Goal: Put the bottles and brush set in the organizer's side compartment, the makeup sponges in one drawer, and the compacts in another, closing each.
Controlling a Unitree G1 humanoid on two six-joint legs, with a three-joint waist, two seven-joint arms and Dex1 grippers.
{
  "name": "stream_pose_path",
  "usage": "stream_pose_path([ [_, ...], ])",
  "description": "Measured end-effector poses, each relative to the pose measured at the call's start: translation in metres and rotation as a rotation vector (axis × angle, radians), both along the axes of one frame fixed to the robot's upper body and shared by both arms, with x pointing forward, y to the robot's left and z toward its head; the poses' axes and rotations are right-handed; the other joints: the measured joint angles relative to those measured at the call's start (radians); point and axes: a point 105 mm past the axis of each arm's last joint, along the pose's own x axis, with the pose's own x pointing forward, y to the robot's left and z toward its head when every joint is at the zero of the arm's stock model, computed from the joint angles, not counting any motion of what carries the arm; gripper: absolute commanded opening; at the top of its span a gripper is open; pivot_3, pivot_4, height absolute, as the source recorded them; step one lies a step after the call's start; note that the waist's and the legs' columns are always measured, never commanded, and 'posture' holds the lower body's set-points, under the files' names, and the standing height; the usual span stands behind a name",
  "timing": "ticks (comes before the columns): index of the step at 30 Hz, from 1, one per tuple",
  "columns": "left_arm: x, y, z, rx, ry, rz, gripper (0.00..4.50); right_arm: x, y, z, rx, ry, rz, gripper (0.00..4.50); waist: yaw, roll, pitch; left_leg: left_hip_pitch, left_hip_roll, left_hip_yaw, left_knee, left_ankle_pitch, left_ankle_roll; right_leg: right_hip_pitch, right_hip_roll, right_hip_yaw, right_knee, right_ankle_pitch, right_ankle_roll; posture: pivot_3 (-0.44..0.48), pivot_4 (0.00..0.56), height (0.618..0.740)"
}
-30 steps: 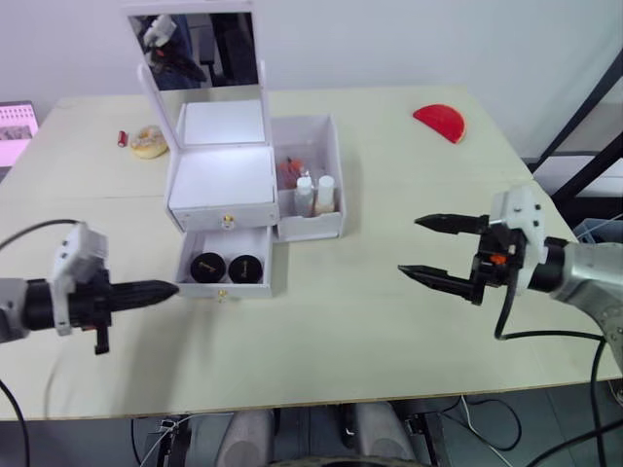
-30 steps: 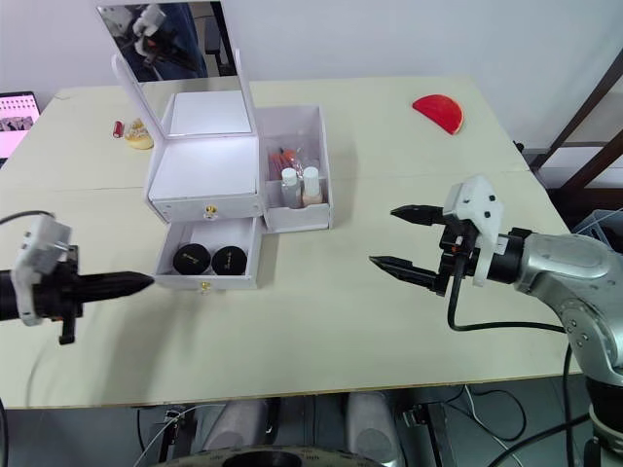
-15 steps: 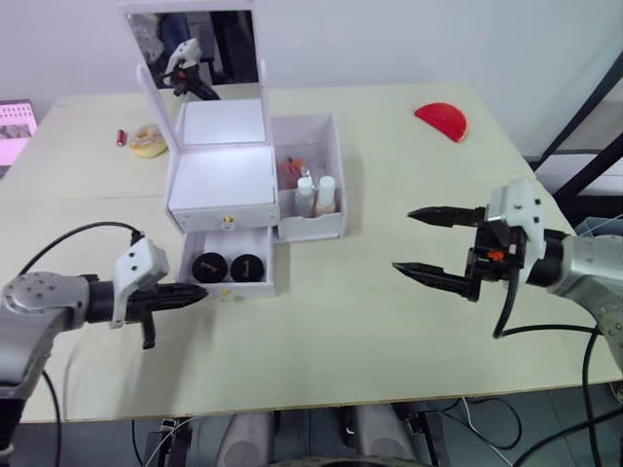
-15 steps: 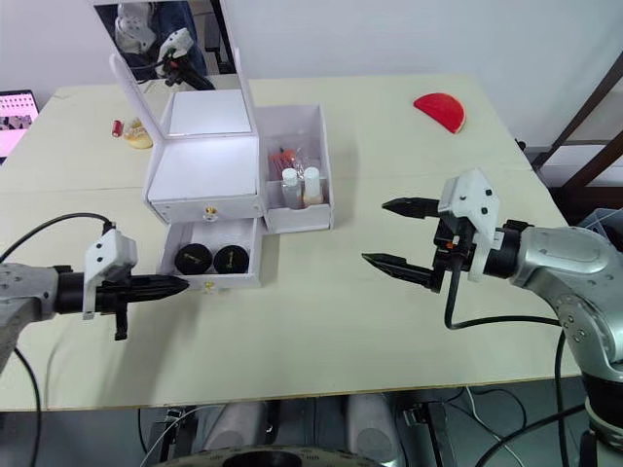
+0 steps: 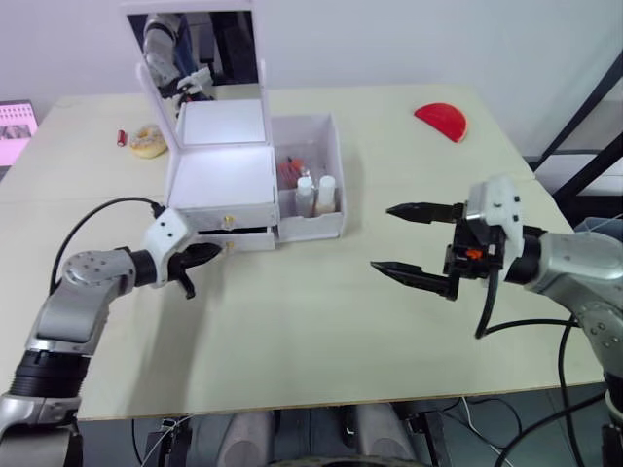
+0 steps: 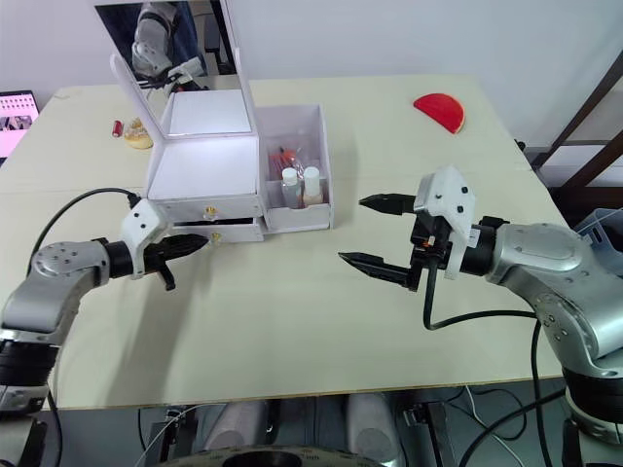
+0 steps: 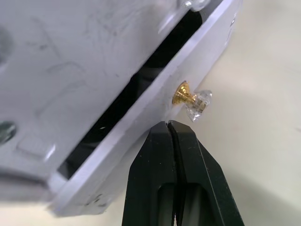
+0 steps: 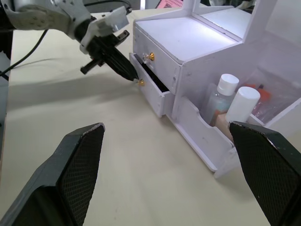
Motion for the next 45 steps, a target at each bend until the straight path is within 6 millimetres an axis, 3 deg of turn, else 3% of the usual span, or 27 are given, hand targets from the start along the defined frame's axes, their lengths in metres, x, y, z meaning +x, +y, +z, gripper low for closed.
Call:
stream_pose_path([
  [12,0.016,-0.014,-0.007,-0.065,-0.025,0.019,0.04,-0.002,0.003,0.0,0.008,0.009,-0.003,4.5,0.018,0.0,0.0,0.001,0.0,0.0,0.003,0.0,0.0,0.001,0.0,0.0,0.001,0.0,-0.001,0.0,0.15,0.739],
  [24,0.013,-0.008,-0.001,-0.077,-0.029,0.016,0.04,-0.005,0.001,-0.006,0.016,0.04,-0.015,4.5,0.02,0.0,0.0,0.001,0.0,0.0,0.003,0.0,0.0,0.001,0.0,0.0,0.001,0.001,-0.002,0.0,0.15,0.739],
  [27,-0.002,0.003,0.013,-0.113,-0.041,0.006,0.04,-0.006,-0.007,-0.007,0.014,0.048,-0.043,4.5,0.013,0.0,0.0,0.0,0.0,0.0,0.001,0.0,0.0,0.0,0.0,0.0,0.001,0.0,-0.001,0.0,0.15,0.739],
  [33,-0.053,0.062,0.054,-0.159,-0.053,0.083,0.04,-0.003,-0.068,-0.03,0.009,0.138,-0.245,4.5,0.014,0.0,0.0,0.0,0.0,0.001,0.0,0.0,0.0,0.0,0.0,0.001,-0.001,-0.001,-0.001,0.0,0.15,0.739],
  [36,-0.074,0.093,0.07,-0.137,-0.06,0.17,0.04,-0.008,-0.089,-0.035,-0.014,0.143,-0.296,4.5,0.016,0.0,0.0,0.001,0.0,0.002,0.001,0.0,0.0,0.001,0.0,0.001,0.0,-0.002,0.002,0.0,0.15,0.739],
  [39,-0.095,0.138,0.081,-0.115,-0.072,0.327,0.94,-0.015,-0.112,-0.041,-0.029,0.168,-0.353,4.5,0.016,0.0,0.0,0.002,0.001,0.002,0.002,0.0,0.0,0.001,0.0,0.001,0.0,-0.002,0.002,0.0,0.15,0.739],
  [42,-0.118,0.168,0.089,-0.115,-0.069,0.426,2.53,-0.022,-0.131,-0.048,-0.029,0.187,-0.397,4.5,0.016,0.0,0.0,0.001,0.001,0.003,0.002,0.0,0.0,0.001,0.0,0.001,-0.002,-0.002,0.002,0.0,0.15,0.739],
  [45,-0.137,0.183,0.085,-0.114,-0.034,0.474,4.14,-0.026,-0.154,-0.05,-0.021,0.177,-0.452,4.5,0.017,0.0,0.0,0.001,0.001,0.004,0.002,0.0,0.0,0.001,-0.001,0.001,-0.003,-0.002,0.002,0.0,0.15,0.739],
])
